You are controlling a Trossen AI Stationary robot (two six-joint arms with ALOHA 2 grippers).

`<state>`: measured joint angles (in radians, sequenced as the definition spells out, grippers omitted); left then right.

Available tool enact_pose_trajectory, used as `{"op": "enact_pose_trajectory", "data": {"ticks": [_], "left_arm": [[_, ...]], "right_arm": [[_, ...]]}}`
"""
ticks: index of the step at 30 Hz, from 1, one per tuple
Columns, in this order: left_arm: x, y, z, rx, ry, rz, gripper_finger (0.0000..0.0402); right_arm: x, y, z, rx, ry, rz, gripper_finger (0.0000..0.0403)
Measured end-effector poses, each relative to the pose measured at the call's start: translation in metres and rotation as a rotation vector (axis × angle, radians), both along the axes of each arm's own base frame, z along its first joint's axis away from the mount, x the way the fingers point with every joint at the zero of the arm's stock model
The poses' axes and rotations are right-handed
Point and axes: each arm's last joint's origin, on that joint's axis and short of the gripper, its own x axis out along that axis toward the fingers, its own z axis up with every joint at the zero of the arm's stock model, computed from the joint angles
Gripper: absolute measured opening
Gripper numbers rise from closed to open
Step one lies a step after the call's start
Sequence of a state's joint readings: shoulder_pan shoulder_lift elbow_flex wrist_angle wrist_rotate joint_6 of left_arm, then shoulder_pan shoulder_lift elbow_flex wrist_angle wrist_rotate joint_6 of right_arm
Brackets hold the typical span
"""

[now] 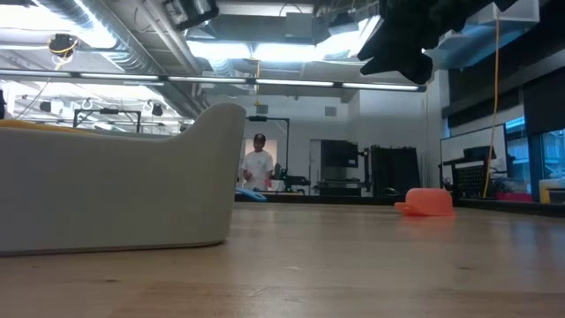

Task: Nest measuring cups in basket
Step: Stack the purple measuring cup into the yellow measuring cup in the grey bin

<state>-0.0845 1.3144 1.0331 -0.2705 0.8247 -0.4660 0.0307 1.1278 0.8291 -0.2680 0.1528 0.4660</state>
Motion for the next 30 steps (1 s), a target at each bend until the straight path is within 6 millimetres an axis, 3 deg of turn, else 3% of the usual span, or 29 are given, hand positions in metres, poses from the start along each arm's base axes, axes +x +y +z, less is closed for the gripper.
{"op": "enact_pose_trajectory", "data": {"ticks": [10,30], "left_arm": [[0.017,-0.018,-0.035,-0.068,0.153,-0.173,0.0001],[0.054,-0.001,-0.123,-0.196,0.269,-0.359,0.0001]], "right_arm": [[0.000,0.000,0.000,0.000,0.006,0.000,0.0144],[0.000,0.000,-0.001,0.000,0.007,0.000,0.0144]]}}
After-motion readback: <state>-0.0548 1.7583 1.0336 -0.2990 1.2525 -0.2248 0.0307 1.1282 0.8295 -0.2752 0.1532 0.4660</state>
